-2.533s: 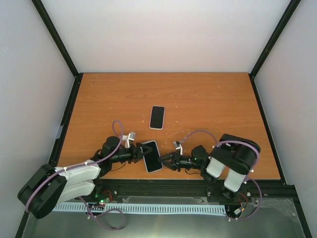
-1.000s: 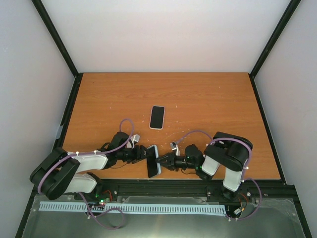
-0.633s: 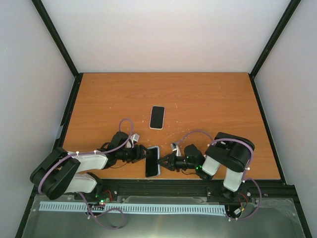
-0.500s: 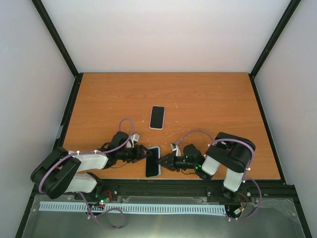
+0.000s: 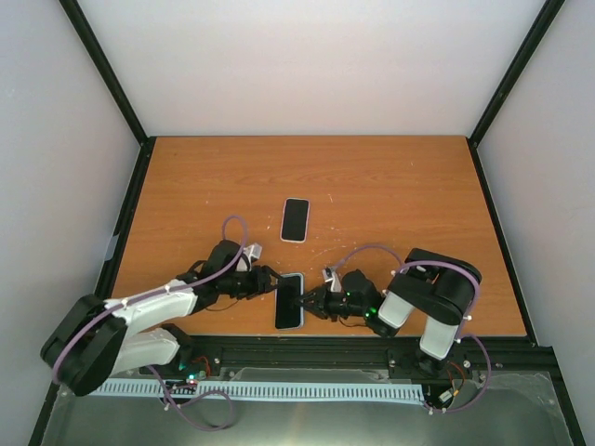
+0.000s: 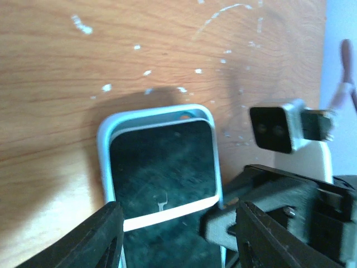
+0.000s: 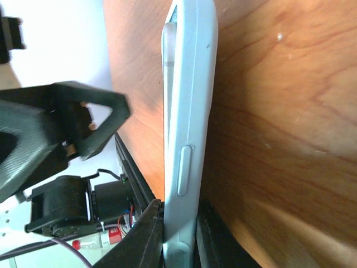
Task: Put the phone into the phone case
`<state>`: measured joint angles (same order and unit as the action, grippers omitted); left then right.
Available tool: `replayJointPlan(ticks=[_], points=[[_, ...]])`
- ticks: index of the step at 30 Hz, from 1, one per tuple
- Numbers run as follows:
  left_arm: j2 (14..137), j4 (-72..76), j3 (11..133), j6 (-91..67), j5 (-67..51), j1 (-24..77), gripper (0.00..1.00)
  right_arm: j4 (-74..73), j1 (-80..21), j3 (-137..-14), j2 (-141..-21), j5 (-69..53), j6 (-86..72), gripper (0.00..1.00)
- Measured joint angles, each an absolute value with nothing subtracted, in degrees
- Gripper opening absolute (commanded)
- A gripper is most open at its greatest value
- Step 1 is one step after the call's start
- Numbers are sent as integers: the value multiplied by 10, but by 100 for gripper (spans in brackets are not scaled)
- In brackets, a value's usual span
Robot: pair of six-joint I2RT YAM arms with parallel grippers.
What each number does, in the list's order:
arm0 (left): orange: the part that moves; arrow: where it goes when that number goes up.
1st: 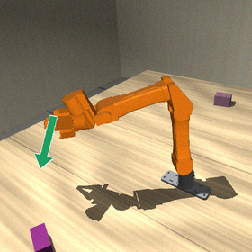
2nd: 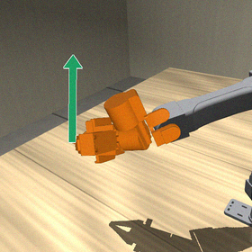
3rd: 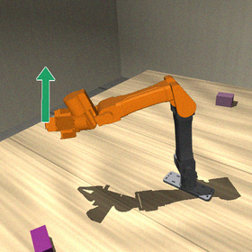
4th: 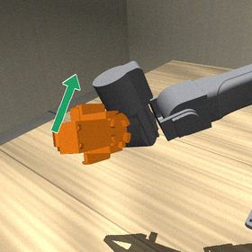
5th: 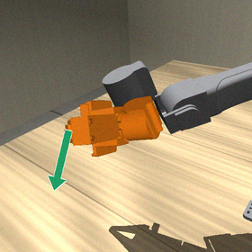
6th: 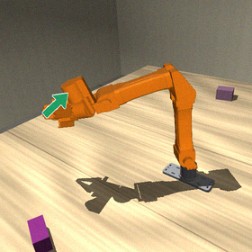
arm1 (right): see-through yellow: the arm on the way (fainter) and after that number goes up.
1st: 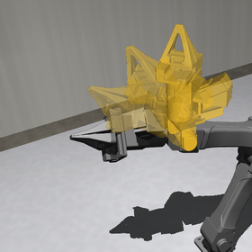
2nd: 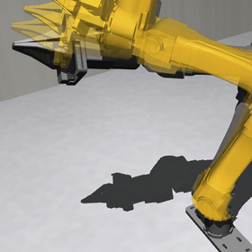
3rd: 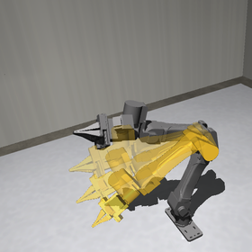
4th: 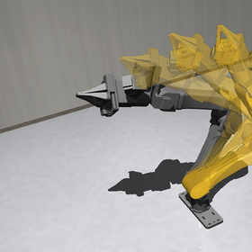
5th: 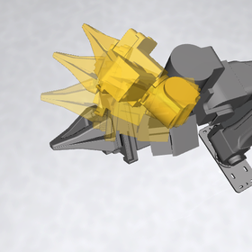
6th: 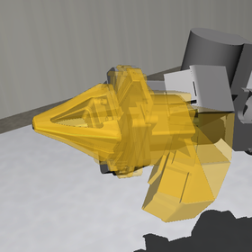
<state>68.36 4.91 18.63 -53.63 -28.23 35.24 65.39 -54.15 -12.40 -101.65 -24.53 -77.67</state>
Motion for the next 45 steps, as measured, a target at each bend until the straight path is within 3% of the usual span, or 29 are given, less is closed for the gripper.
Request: replayJointPlan(ticks=[8, 11, 17, 24, 29, 34, 37, 45], points=[[605, -35, 210, -537, -241, 423, 47, 704, -540, -93, -1020, -191, -835, 13], [604, -35, 202, -550, -234, 465, 46, 748, -540, -76, -1039, -169, -863, 17], [653, -13, 188, -577, -232, 495, 43, 815, -540, -69, -1090, -141, -910, 38], [657, -13, 188, -582, -222, 497, 45, 811, -540, -26, -1042, -109, -919, 52], [659, -28, 194, -567, -195, 495, 45, 612, -541, -65, -923, -101, -858, 55], [678, -36, 237, -523, -195, 424, 51, 227, -572, -208, -737, -6, -718, 70], [708, -27, 274, -492, -209, 380, 52, 125, -588, -243, -657, 30, -644, 78], [829, -8, 360, -418, -275, 321, 54, -82, -703, -265, -668, 103, -536, 99]])
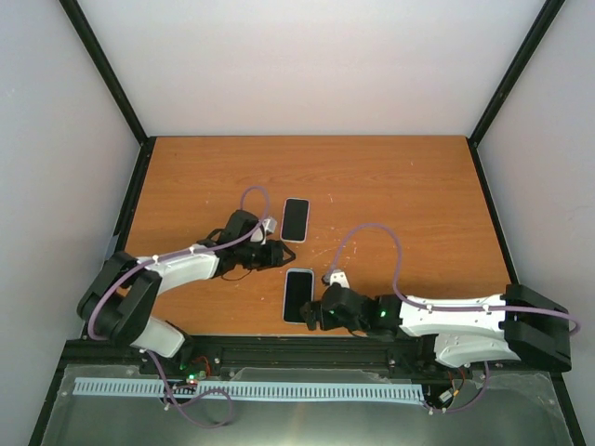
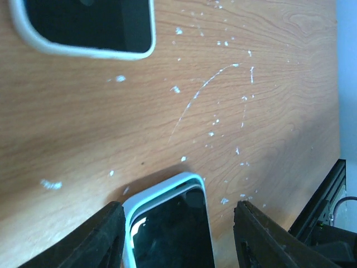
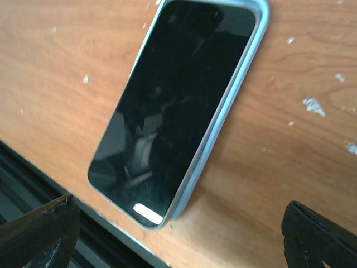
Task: Put the phone into the phone case
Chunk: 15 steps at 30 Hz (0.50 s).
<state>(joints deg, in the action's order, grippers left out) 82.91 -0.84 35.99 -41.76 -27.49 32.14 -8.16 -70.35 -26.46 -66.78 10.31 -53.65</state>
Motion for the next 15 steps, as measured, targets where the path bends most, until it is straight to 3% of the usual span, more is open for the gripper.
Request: replayJointPlan(ticks=[15], points=[[940, 39, 401, -363, -342, 319, 53, -185, -817, -361, -796, 145, -447, 100]])
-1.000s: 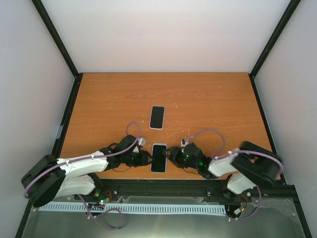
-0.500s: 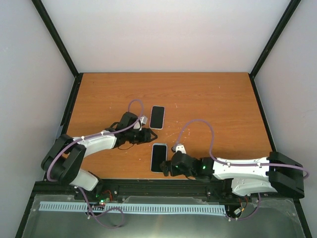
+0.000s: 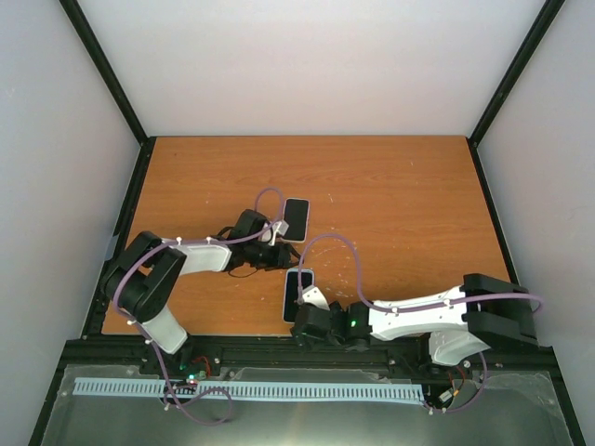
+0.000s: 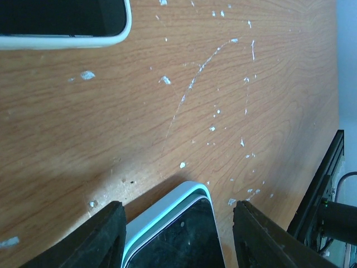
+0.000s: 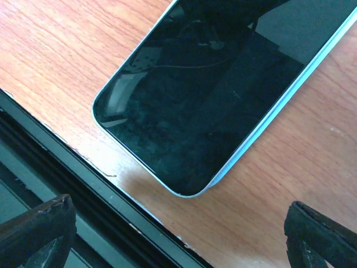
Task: Put the phone into the phone case
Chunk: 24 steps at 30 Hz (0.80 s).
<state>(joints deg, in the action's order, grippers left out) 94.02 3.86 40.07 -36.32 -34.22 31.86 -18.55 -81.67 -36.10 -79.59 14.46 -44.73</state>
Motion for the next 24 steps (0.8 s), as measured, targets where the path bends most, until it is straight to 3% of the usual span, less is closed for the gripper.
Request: replayJointPlan(ticks=[13, 24], points=[[984, 70, 401, -355, -384, 319, 51, -212, -818, -378, -844, 194, -429, 97], [988, 99, 388, -354, -392, 319, 50, -199, -799, -378, -844, 200, -408, 85]])
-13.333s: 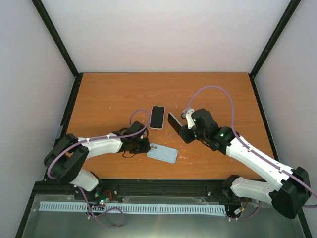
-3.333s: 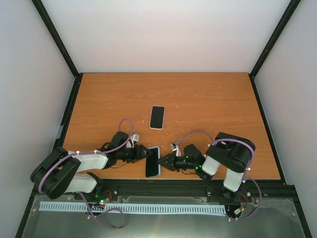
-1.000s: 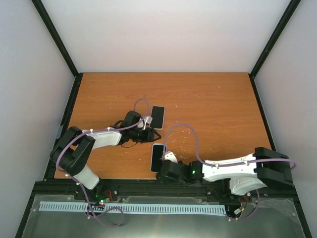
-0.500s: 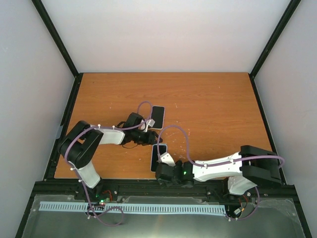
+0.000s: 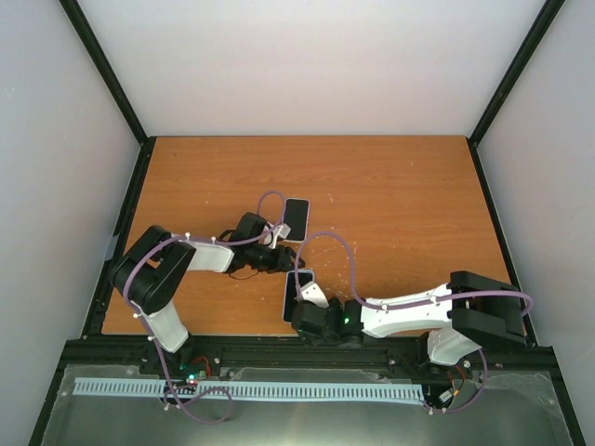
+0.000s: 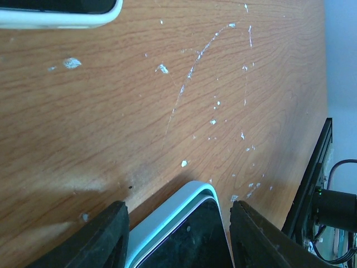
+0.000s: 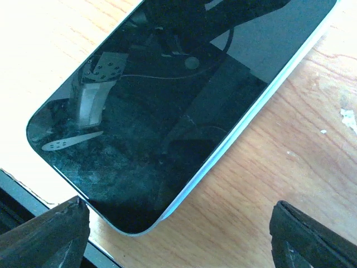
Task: Put the phone into the phone case
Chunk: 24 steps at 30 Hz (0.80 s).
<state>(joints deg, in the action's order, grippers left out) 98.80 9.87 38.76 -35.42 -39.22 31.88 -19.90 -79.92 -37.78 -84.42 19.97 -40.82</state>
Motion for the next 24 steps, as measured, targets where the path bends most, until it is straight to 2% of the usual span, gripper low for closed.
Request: replayJointPlan(ticks=[14, 24], points=[[990, 137, 373, -356, -383, 331, 47, -172, -788, -366, -840, 174, -390, 69], [990, 154, 366, -360, -369, 339, 45, -154, -779, -349, -838, 162, -388, 48]])
